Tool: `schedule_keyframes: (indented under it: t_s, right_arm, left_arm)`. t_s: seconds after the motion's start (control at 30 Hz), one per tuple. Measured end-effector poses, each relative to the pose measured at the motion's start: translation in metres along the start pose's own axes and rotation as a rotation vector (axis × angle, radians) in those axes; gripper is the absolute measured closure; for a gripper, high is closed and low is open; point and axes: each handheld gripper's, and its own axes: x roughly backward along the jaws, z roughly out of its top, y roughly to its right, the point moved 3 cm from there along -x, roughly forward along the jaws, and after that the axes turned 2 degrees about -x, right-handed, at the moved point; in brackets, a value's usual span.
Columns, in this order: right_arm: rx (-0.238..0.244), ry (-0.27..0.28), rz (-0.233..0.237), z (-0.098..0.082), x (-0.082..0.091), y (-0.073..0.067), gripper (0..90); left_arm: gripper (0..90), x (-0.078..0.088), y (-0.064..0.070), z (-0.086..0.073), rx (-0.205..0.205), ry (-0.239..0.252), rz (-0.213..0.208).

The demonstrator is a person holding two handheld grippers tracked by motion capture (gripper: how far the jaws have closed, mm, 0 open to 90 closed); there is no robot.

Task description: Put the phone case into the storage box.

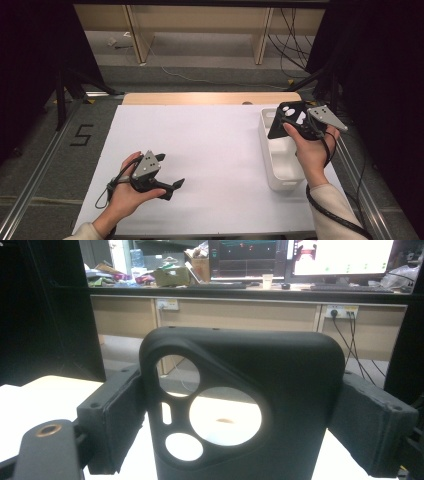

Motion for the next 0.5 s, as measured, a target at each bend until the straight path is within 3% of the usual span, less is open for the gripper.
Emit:
schedule_keyframes:
  t_s: [0.5]
  right_arm:
    - [0.003, -0.007, -0.006, -0.0018, -0.0085, 0.0013, 15.9]
  left_arm:
    - [0.0, -0.0004, -0.0002, -0.0003, 0.001, -0.001, -0.001]
